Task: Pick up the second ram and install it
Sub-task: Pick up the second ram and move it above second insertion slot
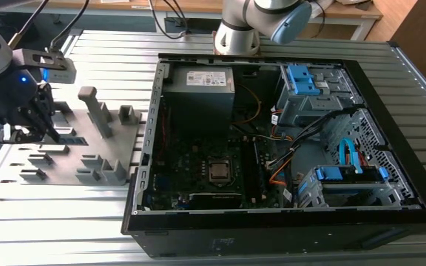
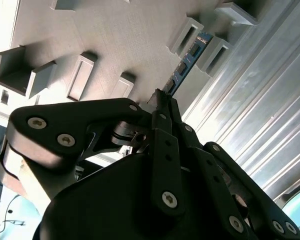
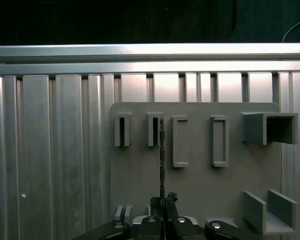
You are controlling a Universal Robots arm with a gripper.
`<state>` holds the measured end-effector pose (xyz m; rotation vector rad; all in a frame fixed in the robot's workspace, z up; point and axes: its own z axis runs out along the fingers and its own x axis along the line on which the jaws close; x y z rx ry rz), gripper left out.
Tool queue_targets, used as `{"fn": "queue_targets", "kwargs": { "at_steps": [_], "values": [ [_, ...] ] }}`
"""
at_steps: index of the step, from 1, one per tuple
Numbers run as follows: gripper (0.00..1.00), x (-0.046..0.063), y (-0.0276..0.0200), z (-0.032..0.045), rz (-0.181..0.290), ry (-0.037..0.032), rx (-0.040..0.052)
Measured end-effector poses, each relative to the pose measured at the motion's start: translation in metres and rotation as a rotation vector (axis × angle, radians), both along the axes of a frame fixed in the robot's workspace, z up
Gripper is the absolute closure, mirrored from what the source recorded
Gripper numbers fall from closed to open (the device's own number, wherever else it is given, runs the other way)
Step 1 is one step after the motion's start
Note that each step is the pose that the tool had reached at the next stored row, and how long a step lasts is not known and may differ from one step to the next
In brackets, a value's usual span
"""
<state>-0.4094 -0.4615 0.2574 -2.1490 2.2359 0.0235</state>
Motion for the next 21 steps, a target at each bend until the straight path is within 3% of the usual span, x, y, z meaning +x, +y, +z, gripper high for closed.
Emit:
{"fn": "queue_targets", "kwargs": {
  "at_steps": [21],
  "values": [
    [0.86,0.000,0.0000,0.0170,0.000,0.0000,0.0000]
  ]
}}
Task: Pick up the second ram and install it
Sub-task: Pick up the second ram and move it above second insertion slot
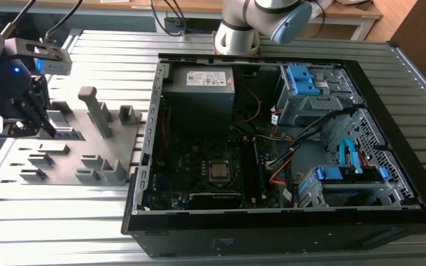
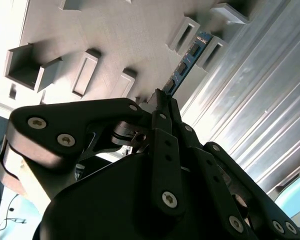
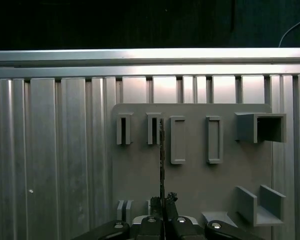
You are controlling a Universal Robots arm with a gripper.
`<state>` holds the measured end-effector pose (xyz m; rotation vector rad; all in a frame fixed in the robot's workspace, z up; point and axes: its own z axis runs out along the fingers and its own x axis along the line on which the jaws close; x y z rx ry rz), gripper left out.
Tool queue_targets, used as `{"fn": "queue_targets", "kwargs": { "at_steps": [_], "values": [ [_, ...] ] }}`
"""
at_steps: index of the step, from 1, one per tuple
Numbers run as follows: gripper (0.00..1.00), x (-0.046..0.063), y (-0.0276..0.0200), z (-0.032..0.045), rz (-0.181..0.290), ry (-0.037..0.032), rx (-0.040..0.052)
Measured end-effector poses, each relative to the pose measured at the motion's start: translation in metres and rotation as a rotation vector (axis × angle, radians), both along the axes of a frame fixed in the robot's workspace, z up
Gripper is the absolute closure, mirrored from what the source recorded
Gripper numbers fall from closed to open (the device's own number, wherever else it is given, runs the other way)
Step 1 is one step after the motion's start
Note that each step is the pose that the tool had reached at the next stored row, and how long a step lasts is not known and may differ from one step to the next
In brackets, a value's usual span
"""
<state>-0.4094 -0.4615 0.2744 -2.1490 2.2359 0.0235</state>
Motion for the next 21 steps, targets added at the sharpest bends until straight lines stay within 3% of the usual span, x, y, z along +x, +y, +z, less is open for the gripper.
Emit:
{"fn": "queue_targets", "kwargs": {
  "at_steps": [21],
  "values": [
    [0.86,0.000,0.0000,0.0190,0.000,-0.0001,0.0001]
  ]
}}
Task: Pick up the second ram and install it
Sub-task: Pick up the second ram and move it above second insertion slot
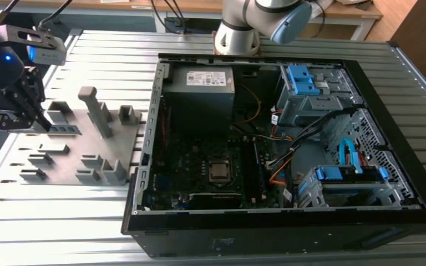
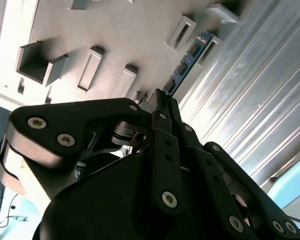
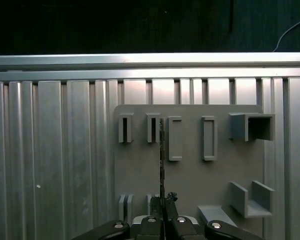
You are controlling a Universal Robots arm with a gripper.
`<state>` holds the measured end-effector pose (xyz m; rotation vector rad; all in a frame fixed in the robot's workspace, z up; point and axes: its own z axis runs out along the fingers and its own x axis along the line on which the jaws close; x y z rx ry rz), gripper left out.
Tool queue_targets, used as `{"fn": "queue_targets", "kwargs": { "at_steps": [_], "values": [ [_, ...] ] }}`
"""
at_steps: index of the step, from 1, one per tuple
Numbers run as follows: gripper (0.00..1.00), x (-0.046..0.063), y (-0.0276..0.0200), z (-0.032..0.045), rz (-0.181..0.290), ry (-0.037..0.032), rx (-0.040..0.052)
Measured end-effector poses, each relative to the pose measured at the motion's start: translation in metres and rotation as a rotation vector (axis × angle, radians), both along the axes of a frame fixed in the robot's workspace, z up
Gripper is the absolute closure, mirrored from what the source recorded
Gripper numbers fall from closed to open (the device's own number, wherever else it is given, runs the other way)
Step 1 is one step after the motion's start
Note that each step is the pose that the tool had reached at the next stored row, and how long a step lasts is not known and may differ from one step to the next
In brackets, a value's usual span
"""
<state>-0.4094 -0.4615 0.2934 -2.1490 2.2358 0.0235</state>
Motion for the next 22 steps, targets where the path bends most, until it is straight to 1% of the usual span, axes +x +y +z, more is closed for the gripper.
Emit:
{"fn": "queue_targets", "kwargs": {
  "at_steps": [19,22],
  "values": [
    [0.86,0.000,0.0000,0.0172,0.000,0.0001,0.0000],
    [0.86,0.000,0.0000,0.0210,0.000,0.0001,-0.0001]
  ]
}}
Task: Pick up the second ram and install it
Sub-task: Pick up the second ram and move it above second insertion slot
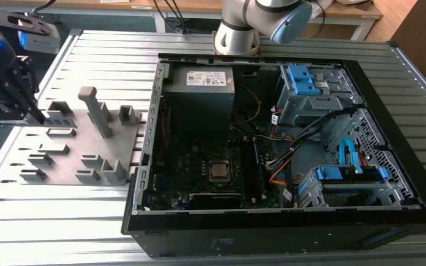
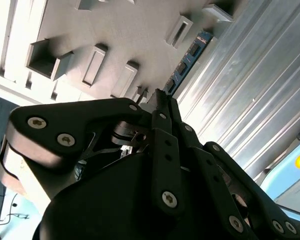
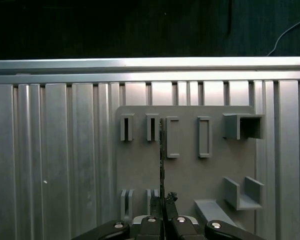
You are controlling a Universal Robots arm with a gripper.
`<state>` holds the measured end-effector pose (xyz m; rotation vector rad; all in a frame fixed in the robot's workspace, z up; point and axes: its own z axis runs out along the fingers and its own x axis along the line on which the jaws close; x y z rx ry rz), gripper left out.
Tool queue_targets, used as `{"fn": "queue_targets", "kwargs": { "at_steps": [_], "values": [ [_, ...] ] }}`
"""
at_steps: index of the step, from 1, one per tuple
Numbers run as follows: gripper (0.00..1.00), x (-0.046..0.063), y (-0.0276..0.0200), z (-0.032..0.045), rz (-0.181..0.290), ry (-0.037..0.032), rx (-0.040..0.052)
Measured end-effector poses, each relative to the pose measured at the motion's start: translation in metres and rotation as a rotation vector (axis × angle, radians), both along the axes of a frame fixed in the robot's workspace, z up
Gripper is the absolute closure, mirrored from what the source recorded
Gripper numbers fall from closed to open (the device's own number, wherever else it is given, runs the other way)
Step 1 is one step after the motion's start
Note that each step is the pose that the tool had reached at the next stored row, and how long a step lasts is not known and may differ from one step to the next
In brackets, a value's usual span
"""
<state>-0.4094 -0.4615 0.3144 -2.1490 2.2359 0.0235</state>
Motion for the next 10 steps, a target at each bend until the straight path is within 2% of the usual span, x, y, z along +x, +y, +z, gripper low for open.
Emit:
{"fn": "queue_targets", "kwargs": {
  "at_steps": [10],
  "values": [
    [0.86,0.000,0.0000,0.0132,0.000,0.0000,0.0000]
  ]
}}
